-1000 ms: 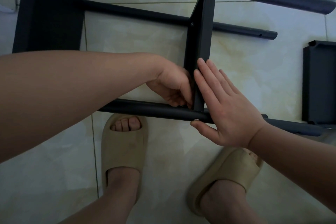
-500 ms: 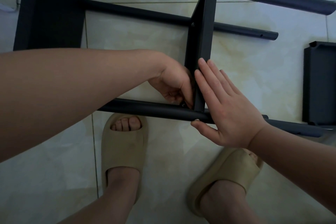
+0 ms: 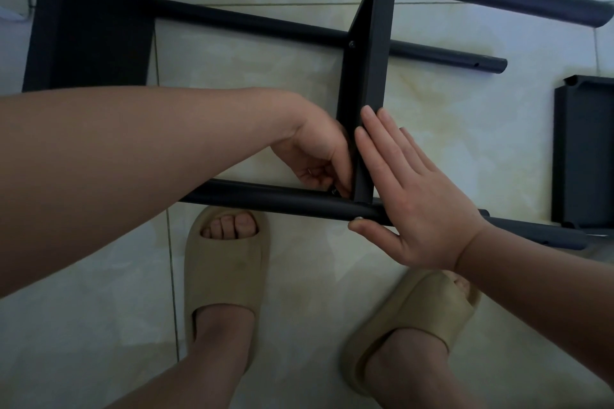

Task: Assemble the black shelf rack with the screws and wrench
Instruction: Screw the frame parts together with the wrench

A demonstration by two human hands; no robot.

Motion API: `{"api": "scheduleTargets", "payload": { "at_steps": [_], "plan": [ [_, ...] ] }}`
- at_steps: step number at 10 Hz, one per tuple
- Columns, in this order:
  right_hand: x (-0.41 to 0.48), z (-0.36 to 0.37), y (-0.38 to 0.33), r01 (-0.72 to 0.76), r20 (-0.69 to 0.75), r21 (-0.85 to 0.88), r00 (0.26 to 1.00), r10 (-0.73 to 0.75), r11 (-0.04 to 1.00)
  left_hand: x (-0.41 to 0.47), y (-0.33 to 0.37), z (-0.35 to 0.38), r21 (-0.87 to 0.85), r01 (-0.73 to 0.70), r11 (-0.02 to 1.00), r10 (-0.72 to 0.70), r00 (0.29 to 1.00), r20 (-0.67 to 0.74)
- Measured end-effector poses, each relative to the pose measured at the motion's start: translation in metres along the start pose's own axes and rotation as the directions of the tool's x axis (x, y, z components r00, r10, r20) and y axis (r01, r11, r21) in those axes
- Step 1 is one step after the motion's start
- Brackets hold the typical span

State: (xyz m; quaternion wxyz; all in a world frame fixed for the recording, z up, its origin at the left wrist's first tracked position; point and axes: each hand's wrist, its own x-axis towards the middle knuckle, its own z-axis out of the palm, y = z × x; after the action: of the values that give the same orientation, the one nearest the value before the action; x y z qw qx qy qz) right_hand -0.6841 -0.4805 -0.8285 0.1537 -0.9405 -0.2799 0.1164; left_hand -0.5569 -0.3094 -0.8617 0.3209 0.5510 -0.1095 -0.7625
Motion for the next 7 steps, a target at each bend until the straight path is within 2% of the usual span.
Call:
{"api": "scheduleTargets", "payload": {
  "at_steps": [1,3,7],
  "plan": [
    [-0.0001,0.0001,0.0003,0.002,0.002,0.005,1.0,-0.002,1.0,-0.0031,0.0007,-0.0034,0.0,0.03,1.0,-0.03,0.999,0.041],
    [-0.0004,0.0,0.0009,0.0,0.004,0.006,1.0,0.0,1.0,0.0021,-0.0001,0.0006,0.002,0.021,1.0,-0.021,1.0,-0.018],
    [-0.0003,0.001,0.0014,-0.002,0.002,0.002,1.0,0.002,1.0,-0.0027,-0.0011,-0.0026,0.018,0.051,0.999,-0.051,0.999,0.016]
  ]
}}
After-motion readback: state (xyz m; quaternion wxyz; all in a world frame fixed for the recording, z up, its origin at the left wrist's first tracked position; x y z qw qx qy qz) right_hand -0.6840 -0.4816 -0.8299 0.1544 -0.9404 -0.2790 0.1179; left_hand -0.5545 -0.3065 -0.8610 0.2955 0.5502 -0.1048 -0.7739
